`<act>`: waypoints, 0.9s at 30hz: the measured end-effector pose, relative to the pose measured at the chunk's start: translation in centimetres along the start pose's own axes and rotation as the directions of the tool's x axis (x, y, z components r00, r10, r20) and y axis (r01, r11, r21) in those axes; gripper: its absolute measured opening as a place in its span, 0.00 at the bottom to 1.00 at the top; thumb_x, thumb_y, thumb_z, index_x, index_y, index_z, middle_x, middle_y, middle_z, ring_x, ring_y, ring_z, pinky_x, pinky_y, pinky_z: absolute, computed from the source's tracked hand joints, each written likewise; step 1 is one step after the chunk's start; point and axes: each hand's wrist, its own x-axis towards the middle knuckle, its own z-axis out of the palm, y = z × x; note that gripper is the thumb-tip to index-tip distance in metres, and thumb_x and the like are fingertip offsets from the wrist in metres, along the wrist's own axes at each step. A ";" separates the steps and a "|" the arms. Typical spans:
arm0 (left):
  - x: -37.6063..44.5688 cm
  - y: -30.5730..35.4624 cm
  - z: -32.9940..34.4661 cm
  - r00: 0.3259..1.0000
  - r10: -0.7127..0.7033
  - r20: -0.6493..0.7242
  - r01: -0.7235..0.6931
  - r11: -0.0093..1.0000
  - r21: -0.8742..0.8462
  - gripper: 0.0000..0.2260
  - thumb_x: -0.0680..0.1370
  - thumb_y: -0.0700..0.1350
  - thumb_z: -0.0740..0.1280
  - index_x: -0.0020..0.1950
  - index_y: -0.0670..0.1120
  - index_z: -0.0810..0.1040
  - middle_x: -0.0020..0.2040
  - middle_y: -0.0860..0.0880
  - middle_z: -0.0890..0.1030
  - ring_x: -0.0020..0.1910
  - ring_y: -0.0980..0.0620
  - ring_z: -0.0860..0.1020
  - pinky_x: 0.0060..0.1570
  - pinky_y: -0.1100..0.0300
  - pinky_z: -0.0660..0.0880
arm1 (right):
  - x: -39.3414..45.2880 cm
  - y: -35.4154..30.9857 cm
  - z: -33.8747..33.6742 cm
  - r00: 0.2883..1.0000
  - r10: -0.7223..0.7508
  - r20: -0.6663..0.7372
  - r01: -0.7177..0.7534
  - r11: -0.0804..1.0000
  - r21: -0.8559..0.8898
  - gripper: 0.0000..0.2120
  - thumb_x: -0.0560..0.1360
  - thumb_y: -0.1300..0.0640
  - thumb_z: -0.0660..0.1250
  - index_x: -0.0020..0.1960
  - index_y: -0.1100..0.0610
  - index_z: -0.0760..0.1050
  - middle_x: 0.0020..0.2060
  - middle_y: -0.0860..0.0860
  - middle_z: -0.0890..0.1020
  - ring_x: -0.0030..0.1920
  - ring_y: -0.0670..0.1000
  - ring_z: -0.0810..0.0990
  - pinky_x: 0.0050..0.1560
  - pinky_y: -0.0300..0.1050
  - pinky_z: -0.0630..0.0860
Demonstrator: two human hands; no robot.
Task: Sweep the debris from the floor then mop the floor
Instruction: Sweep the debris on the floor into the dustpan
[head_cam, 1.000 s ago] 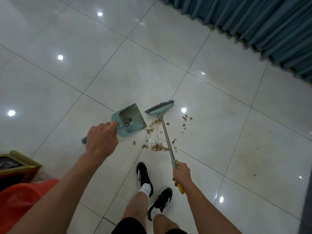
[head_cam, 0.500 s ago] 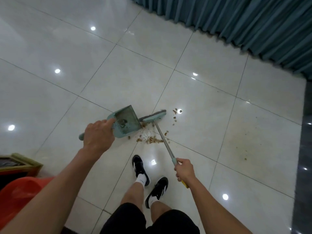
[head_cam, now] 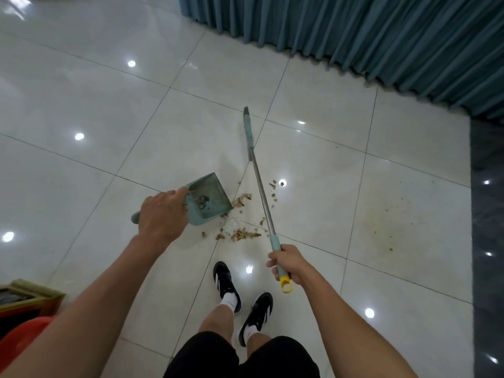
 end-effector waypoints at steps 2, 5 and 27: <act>1.4 0.0 -0.3 1.000 0.023 -0.011 -0.023 1.000 -0.005 0.08 0.72 0.39 0.68 0.50 0.47 0.77 0.34 0.49 0.78 0.29 0.50 0.70 0.33 0.56 0.67 | 1.1 -2.0 0.3 0.998 -0.043 -0.044 0.045 0.998 0.053 0.04 0.75 0.66 0.63 0.49 0.63 0.73 0.35 0.58 0.76 0.26 0.52 0.71 0.27 0.42 0.69; 3.8 -0.4 -0.5 0.999 0.036 -0.015 -0.036 0.999 -0.003 0.08 0.72 0.39 0.68 0.50 0.47 0.77 0.34 0.49 0.78 0.28 0.49 0.70 0.32 0.57 0.67 | 2.7 -4.0 0.5 0.986 -0.087 -0.143 0.088 0.996 0.003 0.03 0.75 0.65 0.63 0.46 0.62 0.75 0.35 0.57 0.77 0.29 0.52 0.72 0.27 0.42 0.71; 15.1 3.4 3.2 0.976 0.217 0.029 -0.216 0.976 -0.030 0.08 0.76 0.37 0.68 0.54 0.45 0.78 0.36 0.47 0.80 0.31 0.47 0.73 0.35 0.50 0.74 | 12.2 -5.0 -6.1 0.956 -0.012 -0.292 -0.074 0.957 -0.282 0.18 0.78 0.61 0.56 0.67 0.58 0.73 0.54 0.59 0.81 0.50 0.60 0.82 0.47 0.49 0.80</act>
